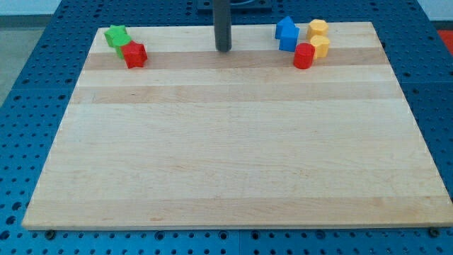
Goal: Slide the blue cube slightly to the group of blocks
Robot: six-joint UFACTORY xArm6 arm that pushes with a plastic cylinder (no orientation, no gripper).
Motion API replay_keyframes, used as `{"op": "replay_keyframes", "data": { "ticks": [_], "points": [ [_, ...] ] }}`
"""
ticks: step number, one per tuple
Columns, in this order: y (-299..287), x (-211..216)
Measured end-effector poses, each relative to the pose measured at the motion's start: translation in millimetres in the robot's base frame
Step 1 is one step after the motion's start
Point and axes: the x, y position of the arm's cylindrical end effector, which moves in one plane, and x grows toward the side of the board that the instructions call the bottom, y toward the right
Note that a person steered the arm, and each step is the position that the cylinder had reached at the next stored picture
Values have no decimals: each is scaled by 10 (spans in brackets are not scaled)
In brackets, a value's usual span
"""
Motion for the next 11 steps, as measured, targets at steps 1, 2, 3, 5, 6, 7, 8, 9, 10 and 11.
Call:
{"op": "replay_keyframes", "data": {
  "ticks": [1,2,3,5,6,7,8,9,10,11],
  "points": [
    [318,-345],
    [597,-350],
    [597,-350],
    [1016,-353],
    [1062,-353],
    [1127,-359],
    [1276,-360],
    [1288,-360],
    [1535,-362],
    [1536,-364]
  ]
}}
